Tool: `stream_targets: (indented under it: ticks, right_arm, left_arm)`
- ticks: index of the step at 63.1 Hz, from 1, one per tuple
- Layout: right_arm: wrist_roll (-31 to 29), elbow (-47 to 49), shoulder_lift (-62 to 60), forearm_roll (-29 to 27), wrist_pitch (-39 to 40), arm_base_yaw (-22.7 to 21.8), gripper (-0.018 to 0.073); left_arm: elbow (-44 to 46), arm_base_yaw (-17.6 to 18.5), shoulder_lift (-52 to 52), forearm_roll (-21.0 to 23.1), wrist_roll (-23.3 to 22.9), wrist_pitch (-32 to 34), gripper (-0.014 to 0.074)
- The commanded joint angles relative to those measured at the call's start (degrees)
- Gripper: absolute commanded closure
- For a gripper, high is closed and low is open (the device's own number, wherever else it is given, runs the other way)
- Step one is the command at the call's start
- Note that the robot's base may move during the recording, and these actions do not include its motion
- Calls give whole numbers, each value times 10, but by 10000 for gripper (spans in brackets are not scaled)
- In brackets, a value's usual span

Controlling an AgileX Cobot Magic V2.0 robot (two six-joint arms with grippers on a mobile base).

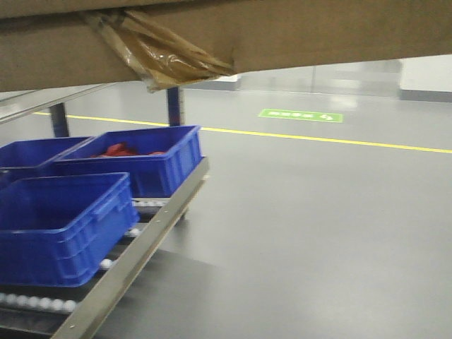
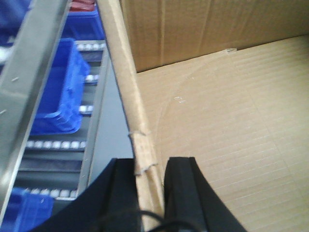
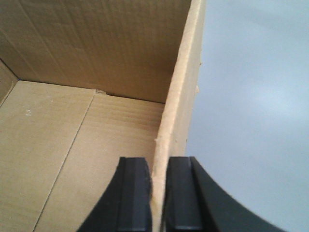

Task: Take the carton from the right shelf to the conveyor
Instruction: 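Hold the carton with both grippers while the base drives to the conveyor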

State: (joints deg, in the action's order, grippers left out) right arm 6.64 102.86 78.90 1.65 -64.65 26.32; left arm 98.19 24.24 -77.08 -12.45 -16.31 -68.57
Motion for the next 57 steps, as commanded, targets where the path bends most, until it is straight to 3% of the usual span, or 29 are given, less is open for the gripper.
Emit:
stream_targets:
  ticks: [1, 57]
  right_arm:
    - [-11, 2, -11, 1, 39, 1, 629]
    - [-11, 2, -11, 1, 39, 1, 629]
  left_arm:
    - [1, 4, 5, 11, 9, 11, 615]
    - [1, 4, 5, 3, 9, 11, 615]
